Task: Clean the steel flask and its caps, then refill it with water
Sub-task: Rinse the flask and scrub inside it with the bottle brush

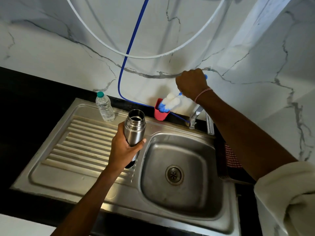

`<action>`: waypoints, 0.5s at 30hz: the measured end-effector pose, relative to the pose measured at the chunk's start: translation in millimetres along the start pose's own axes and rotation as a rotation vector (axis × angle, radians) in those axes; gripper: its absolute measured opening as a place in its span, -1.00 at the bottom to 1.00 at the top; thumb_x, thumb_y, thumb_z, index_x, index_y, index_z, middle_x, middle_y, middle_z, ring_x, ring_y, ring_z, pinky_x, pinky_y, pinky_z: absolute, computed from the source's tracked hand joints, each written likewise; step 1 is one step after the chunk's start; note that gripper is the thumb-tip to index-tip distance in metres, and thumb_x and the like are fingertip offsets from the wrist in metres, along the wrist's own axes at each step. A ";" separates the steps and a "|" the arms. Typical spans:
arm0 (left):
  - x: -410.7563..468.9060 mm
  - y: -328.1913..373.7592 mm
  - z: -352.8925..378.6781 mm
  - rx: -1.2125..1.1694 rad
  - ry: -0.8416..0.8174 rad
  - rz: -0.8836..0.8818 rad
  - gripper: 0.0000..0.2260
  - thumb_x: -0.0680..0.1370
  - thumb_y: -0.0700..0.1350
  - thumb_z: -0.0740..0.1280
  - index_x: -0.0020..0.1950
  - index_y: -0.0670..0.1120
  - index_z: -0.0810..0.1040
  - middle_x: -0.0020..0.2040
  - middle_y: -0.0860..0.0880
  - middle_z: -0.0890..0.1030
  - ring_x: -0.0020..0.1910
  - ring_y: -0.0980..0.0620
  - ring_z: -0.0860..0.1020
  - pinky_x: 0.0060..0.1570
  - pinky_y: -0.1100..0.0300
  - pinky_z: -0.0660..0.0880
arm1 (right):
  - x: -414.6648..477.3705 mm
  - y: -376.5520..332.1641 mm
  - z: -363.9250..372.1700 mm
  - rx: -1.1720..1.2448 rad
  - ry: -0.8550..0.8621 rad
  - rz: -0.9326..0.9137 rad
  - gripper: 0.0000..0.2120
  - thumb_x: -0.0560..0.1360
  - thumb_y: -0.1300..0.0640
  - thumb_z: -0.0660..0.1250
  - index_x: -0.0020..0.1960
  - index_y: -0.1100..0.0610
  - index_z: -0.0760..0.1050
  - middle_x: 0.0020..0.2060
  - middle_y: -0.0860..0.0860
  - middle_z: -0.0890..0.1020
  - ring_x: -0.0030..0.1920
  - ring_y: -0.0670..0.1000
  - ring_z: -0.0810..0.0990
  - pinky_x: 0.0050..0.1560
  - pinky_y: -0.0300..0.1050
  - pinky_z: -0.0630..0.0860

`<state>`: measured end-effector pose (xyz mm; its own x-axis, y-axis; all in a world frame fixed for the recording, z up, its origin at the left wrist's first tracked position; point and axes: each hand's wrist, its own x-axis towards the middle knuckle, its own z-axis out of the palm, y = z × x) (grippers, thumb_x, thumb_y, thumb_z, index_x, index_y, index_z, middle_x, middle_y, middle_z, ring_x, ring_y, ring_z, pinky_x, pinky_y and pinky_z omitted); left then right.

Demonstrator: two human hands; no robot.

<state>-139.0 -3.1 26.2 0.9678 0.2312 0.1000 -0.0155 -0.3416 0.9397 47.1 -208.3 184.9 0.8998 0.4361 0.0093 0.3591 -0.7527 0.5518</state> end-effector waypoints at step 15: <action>5.6 8.1 3.3 -0.001 -0.048 0.012 -0.31 0.34 -0.07 0.67 0.34 0.16 0.37 0.16 0.04 0.64 0.04 0.13 0.64 0.00 0.25 0.56 | -9.6 9.7 -2.8 0.058 -0.011 0.108 -0.77 0.49 0.27 0.40 -0.18 0.13 0.34 -0.28 0.07 0.42 -0.11 0.19 0.62 -0.13 -0.01 0.32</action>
<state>-132.9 -7.6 33.2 0.9784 0.1836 0.0955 -0.0273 -0.3427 0.9390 41.3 -218.4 192.4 0.9367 0.3454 0.0566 0.2732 -0.8226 0.4986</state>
